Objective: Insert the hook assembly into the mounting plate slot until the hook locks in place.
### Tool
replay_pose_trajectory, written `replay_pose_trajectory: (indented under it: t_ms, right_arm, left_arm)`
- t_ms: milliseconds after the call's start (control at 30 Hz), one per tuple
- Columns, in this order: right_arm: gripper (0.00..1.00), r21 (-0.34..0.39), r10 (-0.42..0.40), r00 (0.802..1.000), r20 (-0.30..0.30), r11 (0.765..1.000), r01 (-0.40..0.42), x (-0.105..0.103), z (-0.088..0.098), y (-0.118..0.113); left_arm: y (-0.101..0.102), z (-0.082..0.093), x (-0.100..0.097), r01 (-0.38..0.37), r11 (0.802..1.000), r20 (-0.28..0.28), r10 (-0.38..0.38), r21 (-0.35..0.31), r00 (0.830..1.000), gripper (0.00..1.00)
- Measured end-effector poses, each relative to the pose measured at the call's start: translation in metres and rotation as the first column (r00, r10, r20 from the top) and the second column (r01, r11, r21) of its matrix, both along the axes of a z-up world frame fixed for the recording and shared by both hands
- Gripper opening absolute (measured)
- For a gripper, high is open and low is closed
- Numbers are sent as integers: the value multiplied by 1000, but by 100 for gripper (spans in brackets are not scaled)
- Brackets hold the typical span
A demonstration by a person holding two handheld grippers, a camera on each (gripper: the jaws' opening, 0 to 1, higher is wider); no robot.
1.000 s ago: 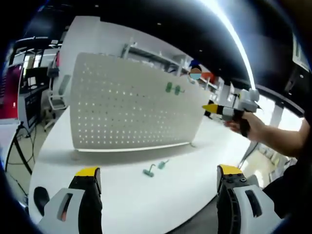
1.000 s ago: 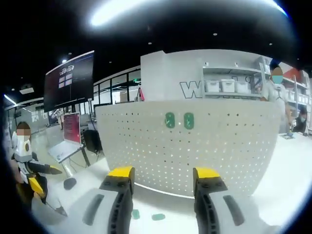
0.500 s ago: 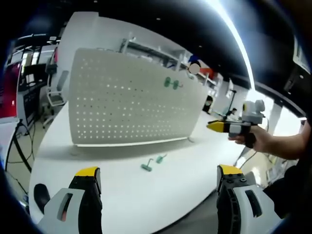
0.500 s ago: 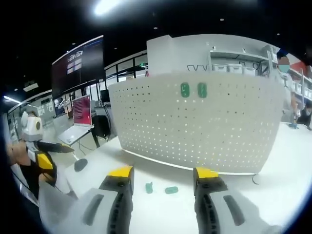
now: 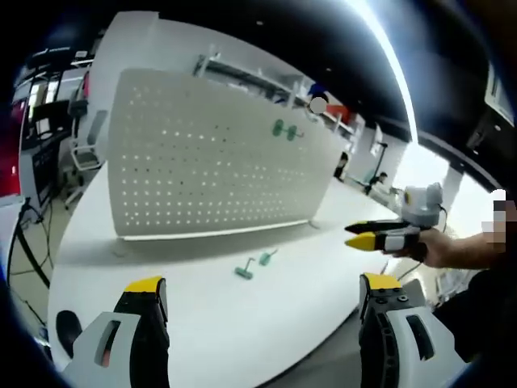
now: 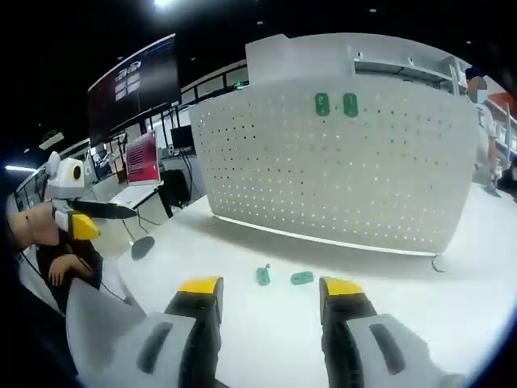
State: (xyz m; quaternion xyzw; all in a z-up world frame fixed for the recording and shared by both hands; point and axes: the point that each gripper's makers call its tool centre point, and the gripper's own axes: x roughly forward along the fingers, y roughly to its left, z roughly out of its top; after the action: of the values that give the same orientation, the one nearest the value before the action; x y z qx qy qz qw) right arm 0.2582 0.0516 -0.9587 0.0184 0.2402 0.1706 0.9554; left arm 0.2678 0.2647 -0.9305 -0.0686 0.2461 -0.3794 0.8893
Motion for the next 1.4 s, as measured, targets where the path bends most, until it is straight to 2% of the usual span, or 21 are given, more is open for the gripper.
replay_pose_trajectory:
  t_ms: [333, 500, 700, 833, 1000, 1200, 1400]
  right_arm:
    - [44, 14, 19, 992, -123, 1000, -18, 9, -50, 10]
    - [42, 39, 12, 983, -185, 999, -5, 27, -78, 11]
    - [39, 39, 12, 975, -224, 999, -3, 56, -100, 13]
    - [37, 62, -24, 962, -273, 997, 42, 75, -117, 9]
    - [34, 69, -64, 950, -305, 994, 89, 97, -133, 3]
    - [29, 89, -123, 931, -343, 983, 163, 119, -144, -7]
    - [23, 117, -174, 907, -384, 965, 235, 132, -153, -10]
  left_arm:
    - [0, -20, 10, 5, 1000, -41, -4, 29, 999, 100]
    - [1, -31, 13, 1, 999, -68, 2, 41, 998, 100]
    - [4, -37, 18, -10, 999, -91, 14, 38, 996, 100]
    - [5, -43, 20, -16, 999, -105, 20, 39, 994, 100]
    - [7, -48, 23, -25, 999, -120, 29, 38, 992, 100]
    - [12, -52, 26, -40, 998, -134, 45, 40, 990, 100]
    - [15, -56, 28, -55, 998, -146, 61, 40, 987, 100]
